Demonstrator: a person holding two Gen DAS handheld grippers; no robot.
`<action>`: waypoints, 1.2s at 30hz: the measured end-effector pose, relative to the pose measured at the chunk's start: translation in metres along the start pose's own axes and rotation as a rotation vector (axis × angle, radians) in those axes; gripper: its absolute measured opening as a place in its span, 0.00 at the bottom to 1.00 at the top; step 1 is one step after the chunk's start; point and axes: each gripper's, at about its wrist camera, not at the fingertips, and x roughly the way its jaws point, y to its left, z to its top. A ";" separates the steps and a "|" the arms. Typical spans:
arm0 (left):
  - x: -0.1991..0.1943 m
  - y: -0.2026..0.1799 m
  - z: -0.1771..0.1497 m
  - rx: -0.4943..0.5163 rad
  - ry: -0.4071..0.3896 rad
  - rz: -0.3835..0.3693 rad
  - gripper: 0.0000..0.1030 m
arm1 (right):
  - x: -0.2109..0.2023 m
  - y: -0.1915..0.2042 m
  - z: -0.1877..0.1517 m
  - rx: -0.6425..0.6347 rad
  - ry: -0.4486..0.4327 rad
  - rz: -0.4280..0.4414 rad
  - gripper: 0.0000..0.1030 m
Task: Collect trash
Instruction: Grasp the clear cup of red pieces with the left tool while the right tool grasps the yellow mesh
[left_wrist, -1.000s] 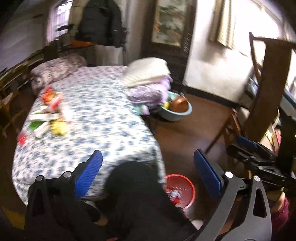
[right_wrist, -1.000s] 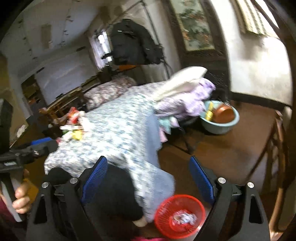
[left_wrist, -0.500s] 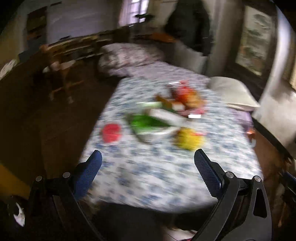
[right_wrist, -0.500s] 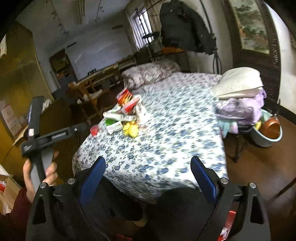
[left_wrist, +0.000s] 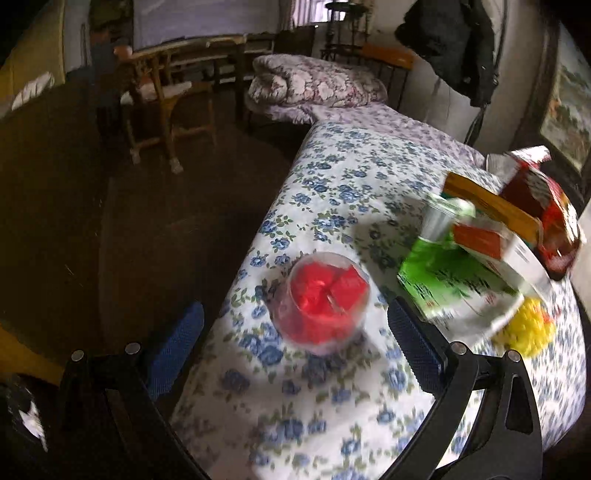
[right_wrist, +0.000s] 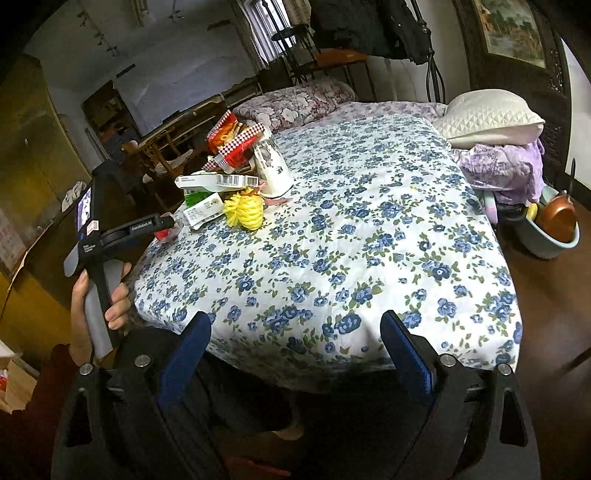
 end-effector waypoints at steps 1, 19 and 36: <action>0.003 0.002 0.001 -0.015 0.002 -0.005 0.89 | 0.002 0.000 0.001 0.002 0.000 0.000 0.88; -0.047 -0.040 -0.057 0.029 -0.050 -0.277 0.52 | 0.092 0.040 0.071 -0.055 -0.033 0.045 0.78; -0.045 -0.062 -0.059 0.121 -0.073 -0.279 0.52 | 0.136 0.036 0.085 0.032 -0.033 0.079 0.32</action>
